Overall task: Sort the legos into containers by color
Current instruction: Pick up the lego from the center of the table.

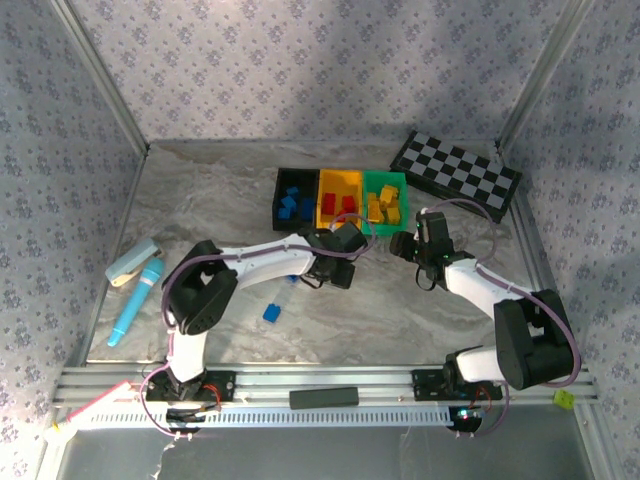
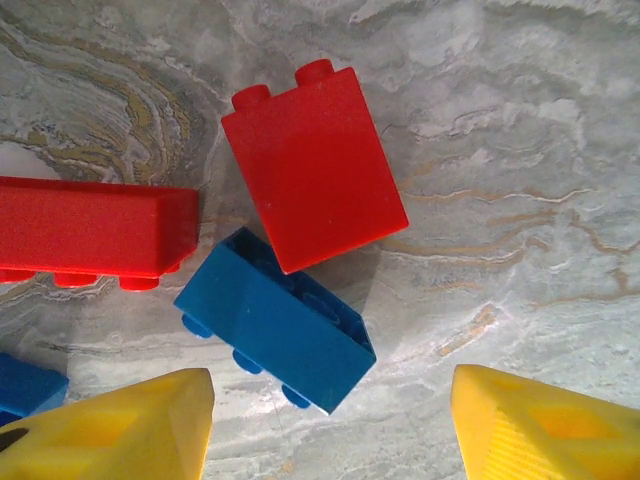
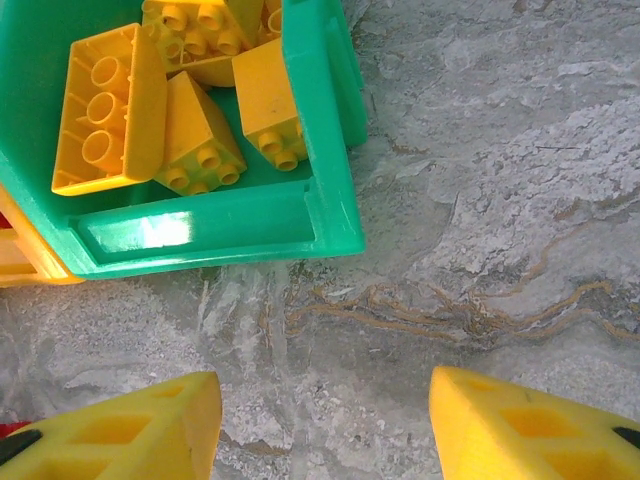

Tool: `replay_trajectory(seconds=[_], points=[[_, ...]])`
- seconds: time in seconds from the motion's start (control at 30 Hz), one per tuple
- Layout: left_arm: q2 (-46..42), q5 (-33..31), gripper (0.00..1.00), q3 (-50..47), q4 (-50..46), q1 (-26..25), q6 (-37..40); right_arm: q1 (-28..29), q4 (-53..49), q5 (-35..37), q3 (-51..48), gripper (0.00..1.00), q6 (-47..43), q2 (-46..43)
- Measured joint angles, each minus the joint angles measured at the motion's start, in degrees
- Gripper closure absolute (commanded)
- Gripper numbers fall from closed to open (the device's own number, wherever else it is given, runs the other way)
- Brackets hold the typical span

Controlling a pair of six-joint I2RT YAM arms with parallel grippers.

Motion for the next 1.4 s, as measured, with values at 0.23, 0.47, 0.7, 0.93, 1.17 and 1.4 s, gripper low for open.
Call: replay_trajectory(seconds=[0.23,0.47,0.7,0.93,1.17,1.4], points=[[3.3,-1.1,0.39,3.5,-3.4,0.0,0.7,0.1,-0.4,0.1,0.0,0.41,0.0,-0.6],[4.2,-2.0,0.44,4.0,-5.0,0.0,1.0,0.2,-0.4,0.3,0.0,0.41,0.0,-0.6],[4.2,-2.8,0.55,4.0,-5.3,0.0,1.7,0.2,-0.4,0.3,0.0,0.41,0.0,-0.6],[3.8,-3.8,0.75,3.7,-4.7,-0.4,2.4,0.2,-0.4,0.3,0.0,0.41,0.0,-0.6],[2.4,-5.8,0.76,2.7,-4.5,-1.5,2.7,0.3,-0.4,0.3,0.0,0.41,0.0,-0.6],[2.0,-7.7,0.74,2.4,-4.6,-1.7,2.7,0.3,-0.4,0.3,0.0,0.41,0.0,-0.6]])
